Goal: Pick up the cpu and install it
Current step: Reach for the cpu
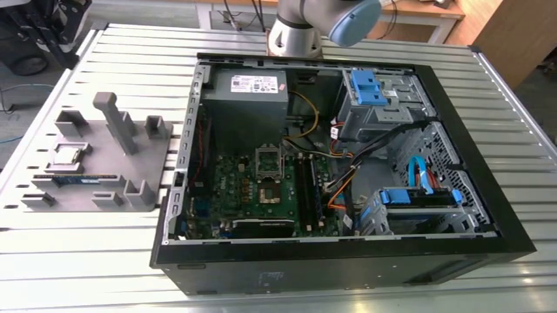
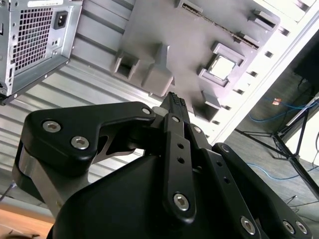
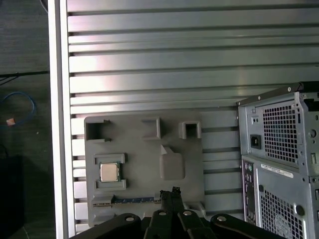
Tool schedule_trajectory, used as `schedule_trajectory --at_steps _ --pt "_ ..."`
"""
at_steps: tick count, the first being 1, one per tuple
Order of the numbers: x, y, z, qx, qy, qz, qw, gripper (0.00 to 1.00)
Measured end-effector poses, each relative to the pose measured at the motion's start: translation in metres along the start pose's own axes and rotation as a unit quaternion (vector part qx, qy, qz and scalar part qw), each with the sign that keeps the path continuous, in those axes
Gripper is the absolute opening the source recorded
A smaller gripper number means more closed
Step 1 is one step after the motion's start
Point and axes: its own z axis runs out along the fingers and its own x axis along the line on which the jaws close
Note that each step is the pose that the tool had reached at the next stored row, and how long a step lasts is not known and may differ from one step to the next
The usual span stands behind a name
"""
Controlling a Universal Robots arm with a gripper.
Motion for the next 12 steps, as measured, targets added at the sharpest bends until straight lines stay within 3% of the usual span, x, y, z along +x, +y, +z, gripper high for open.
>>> schedule_trajectory --at_steps 12 --pt "0.0036 -0.0003 0.0001 -0.0001 0.0000 0.000 1.00000 0.11"
